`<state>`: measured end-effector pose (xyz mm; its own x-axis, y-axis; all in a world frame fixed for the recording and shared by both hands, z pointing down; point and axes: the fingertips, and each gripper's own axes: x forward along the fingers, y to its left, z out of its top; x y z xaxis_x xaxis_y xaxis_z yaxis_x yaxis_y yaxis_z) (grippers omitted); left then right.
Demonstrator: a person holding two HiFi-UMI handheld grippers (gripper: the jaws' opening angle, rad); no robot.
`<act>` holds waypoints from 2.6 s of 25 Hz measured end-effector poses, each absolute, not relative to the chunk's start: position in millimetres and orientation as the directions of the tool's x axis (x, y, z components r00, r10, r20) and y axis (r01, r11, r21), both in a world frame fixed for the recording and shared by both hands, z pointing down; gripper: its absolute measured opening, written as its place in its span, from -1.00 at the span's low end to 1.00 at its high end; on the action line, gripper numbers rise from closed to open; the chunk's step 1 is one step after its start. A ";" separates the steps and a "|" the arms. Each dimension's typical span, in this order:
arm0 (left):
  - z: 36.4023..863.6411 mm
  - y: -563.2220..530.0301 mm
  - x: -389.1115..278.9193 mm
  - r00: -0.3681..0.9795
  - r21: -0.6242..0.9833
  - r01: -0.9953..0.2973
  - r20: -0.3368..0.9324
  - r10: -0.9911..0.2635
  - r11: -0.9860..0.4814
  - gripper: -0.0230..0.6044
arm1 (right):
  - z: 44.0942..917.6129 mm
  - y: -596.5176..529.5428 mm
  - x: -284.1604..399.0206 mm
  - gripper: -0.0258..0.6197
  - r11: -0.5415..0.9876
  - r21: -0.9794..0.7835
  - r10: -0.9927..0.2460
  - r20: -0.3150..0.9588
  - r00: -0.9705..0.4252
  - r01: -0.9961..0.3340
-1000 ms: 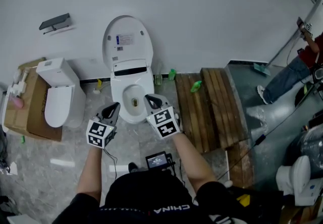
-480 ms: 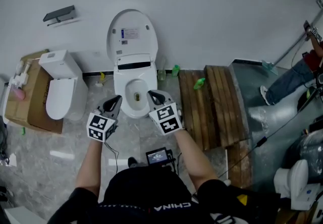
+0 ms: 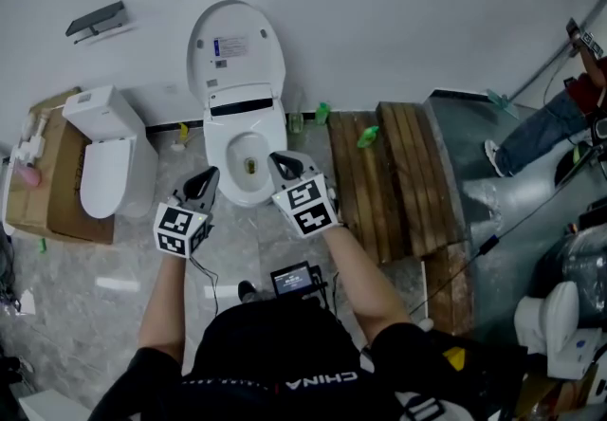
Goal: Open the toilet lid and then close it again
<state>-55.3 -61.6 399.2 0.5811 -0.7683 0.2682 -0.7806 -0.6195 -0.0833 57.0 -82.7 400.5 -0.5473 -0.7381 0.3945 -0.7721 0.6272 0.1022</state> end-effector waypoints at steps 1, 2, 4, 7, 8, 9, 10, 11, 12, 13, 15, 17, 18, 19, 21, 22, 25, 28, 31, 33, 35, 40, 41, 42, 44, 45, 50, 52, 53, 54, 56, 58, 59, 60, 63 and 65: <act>400.4 -62.0 -54.1 0.580 -0.084 -0.780 0.271 -0.768 -0.620 -0.90 | 400.7 -83.2 58.4 -0.88 0.627 0.102 -0.738 0.394 -0.548 -0.772; 402.0 -62.3 -52.6 0.579 -0.085 -0.781 0.276 -0.768 -0.619 -0.90 | 401.1 -83.7 60.2 -0.88 0.628 0.100 -0.737 0.395 -0.549 -0.772; 406.2 -62.9 -48.0 0.574 -0.086 -0.782 0.287 -0.767 -0.618 -0.90 | 402.3 -84.3 65.0 -0.88 0.630 0.097 -0.735 0.397 -0.550 -0.771; 410.4 -65.2 -37.9 0.569 -0.085 -0.783 0.301 -0.765 -0.616 -0.90 | 404.7 -86.7 75.0 -0.88 0.634 0.086 -0.728 0.402 -0.556 -0.769; 411.1 -67.0 -33.5 0.566 -0.087 -0.785 0.304 -0.767 -0.614 -0.90 | 405.6 -88.4 79.2 -0.88 0.638 0.083 -0.724 0.403 -0.560 -0.766; 411.9 -68.9 -28.4 0.562 -0.090 -0.787 0.306 -0.769 -0.611 -0.90 | 406.7 -90.3 84.1 -0.88 0.643 0.081 -0.720 0.404 -0.565 -0.762; 413.1 -70.6 -23.0 0.557 -0.092 -0.789 0.310 -0.771 -0.607 -0.90 | 408.4 -92.1 89.5 -0.88 0.648 0.078 -0.715 0.405 -0.570 -0.757; 414.5 -72.4 -18.1 0.551 -0.096 -0.792 0.314 -0.773 -0.603 -0.90 | 410.6 -94.2 95.0 -0.88 0.654 0.074 -0.709 0.407 -0.575 -0.753; 415.8 -74.5 -14.4 0.543 -0.100 -0.796 0.319 -0.777 -0.597 -0.90 | 413.1 -96.9 100.3 -0.88 0.658 0.070 -0.704 0.408 -0.581 -0.750; 416.7 -77.2 -12.3 0.532 -0.105 -0.802 0.322 -0.783 -0.589 -0.90 | 415.6 -100.5 105.0 -0.88 0.662 0.065 -0.700 0.410 -0.585 -0.747; 417.9 -82.5 -11.4 0.511 -0.109 -0.817 0.321 -0.797 -0.567 -0.90 | 420.7 -107.7 112.2 -0.88 0.668 0.059 -0.693 0.413 -0.591 -0.742; 420.9 -86.5 -13.5 0.492 -0.106 -0.830 0.321 -0.809 -0.547 -0.90 | 425.7 -113.2 115.3 -0.88 0.676 0.058 -0.684 0.417 -0.598 -0.734; 423.0 -89.1 -14.7 0.484 -0.106 -0.835 0.325 -0.813 -0.540 -0.90 | 427.5 -116.2 116.0 -0.88 0.680 0.057 -0.681 0.418 -0.601 -0.731; 424.8 -92.6 -15.6 0.478 -0.107 -0.838 0.329 -0.814 -0.535 -0.90 | 428.5 -119.8 116.4 -0.88 0.682 0.055 -0.679 0.418 -0.603 -0.730; 427.3 -103.9 -18.0 0.474 -0.105 -0.840 0.333 -0.815 -0.532 -0.90 | 428.7 -131.4 116.3 -0.88 0.678 0.058 -0.685 0.411 -0.601 -0.733; 427.9 -111.8 -20.2 0.474 -0.106 -0.840 0.333 -0.815 -0.531 -0.90 | 428.6 -139.7 115.3 -0.88 0.673 0.063 -0.691 0.406 -0.598 -0.737; 430.5 -140.9 -29.6 0.479 -0.108 -0.837 0.329 -0.814 -0.537 -0.90 | 430.3 -168.5 109.6 -0.88 0.661 0.068 -0.705 0.397 -0.588 -0.747; 436.3 -178.1 -45.5 0.496 -0.106 -0.827 0.326 -0.805 -0.553 -0.90 | 433.4 -203.7 96.9 -0.88 0.648 0.065 -0.715 0.396 -0.576 -0.759; 441.1 -222.8 -67.7 0.517 -0.095 -0.814 0.331 -0.789 -0.573 -0.90 | 430.8 -242.9 76.5 -0.88 0.630 0.061 -0.729 0.390 -0.563 -0.774; 440.5 -254.0 -81.8 0.535 -0.085 -0.802 0.337 -0.775 -0.591 -0.90 | 427.0 -268.7 62.0 -0.88 0.622 0.061 -0.734 0.394 -0.554 -0.781; 437.9 -282.4 -92.5 0.557 -0.086 -0.784 0.341 -0.757 -0.615 -0.90 | 423.4 -292.9 49.9 -0.88 0.617 0.065 -0.736 0.400 -0.546 -0.784; 430.3 -349.6 -121.0 0.603 -0.094 -0.742 0.337 -0.723 -0.663 -0.90 | 421.4 -355.1 22.3 -0.88 0.579 0.062 -0.756 0.416 -0.506 -0.813; 430.6 -360.0 -125.3 0.612 -0.093 -0.734 0.337 -0.715 -0.673 -0.90 | 421.9 -364.0 17.9 -0.88 0.571 0.062 -0.759 0.420 -0.498 -0.818; 431.9 -370.1 -129.2 0.620 -0.094 -0.725 0.341 -0.706 -0.682 -0.90 | 422.7 -372.2 13.6 -0.88 0.566 0.061 -0.761 0.423 -0.492 -0.822; 435.1 -389.6 -134.3 0.630 -0.102 -0.708 0.354 -0.691 -0.698 -0.90 | 424.8 -387.0 5.0 -0.88 0.566 0.060 -0.758 0.430 -0.490 -0.822; 436.1 -397.8 -134.7 0.633 -0.106 -0.702 0.358 -0.686 -0.704 -0.90 | 426.3 -393.6 1.8 -0.88 0.572 0.062 -0.753 0.435 -0.494 -0.818; 435.1 -439.8 -131.6 0.633 -0.119 -0.696 0.362 -0.684 -0.708 -0.90 | 429.1 -440.8 -6.1 -0.87 0.623 0.076 -0.719 0.449 -0.531 -0.779; 433.6 -463.0 -130.6 0.624 -0.130 -0.698 0.372 -0.687 -0.704 -0.90 | 425.1 -466.1 -8.7 -0.88 0.649 0.088 -0.704 0.447 -0.552 -0.756; 431.4 -475.6 -129.5 0.619 -0.138 -0.697 0.378 -0.688 -0.703 -0.89 | 421.7 -479.7 -10.4 -0.87 0.665 0.096 -0.694 0.447 -0.565 -0.741; 428.2 -488.7 -128.3 0.614 -0.151 -0.694 0.385 -0.689 -0.704 -0.89 | 418.0 -493.7 -12.4 -0.87 0.681 0.104 -0.682 0.449 -0.577 -0.724; 418.6 -518.5 -126.5 0.599 -0.188 -0.690 0.393 -0.697 -0.699 -0.89 | 408.8 -524.0 -17.0 -0.87 0.713 0.118 -0.658 0.454 -0.601 -0.691; 405.4 -554.8 -125.9 0.577 -0.235 -0.690 0.393 -0.716 -0.685 -0.88 | 396.9 -557.2 -24.2 -0.87 0.744 0.128 -0.631 0.456 -0.627 -0.656; 399.4 -573.9 -125.2 0.569 -0.254 -0.687 0.396 -0.721 -0.681 -0.83 | 390.5 -574.3 -28.4 -0.87 0.755 0.135 -0.623 0.452 -0.639 -0.641; 394.7 -592.6 -123.6 0.564 -0.269 -0.679 0.405 -0.720 -0.683 -0.61 | 384.4 -591.8 -32.7 -0.86 0.763 0.142 -0.619 0.443 -0.648 -0.631; 385.2 -644.7 -118.0 0.540 -0.342 -0.640 0.437 -0.720 -0.688 -0.29 | 372.8 -638.2 -47.6 -0.62 0.787 0.152 -0.597 0.431 -0.677 -0.598; 383.0 -673.4 -118.1 0.524 -0.367 -0.629 0.450 -0.723 -0.685 -0.26 | 373.0 -655.5 -58.1 -0.52 0.812 0.158 -0.563 0.463 -0.684 -0.562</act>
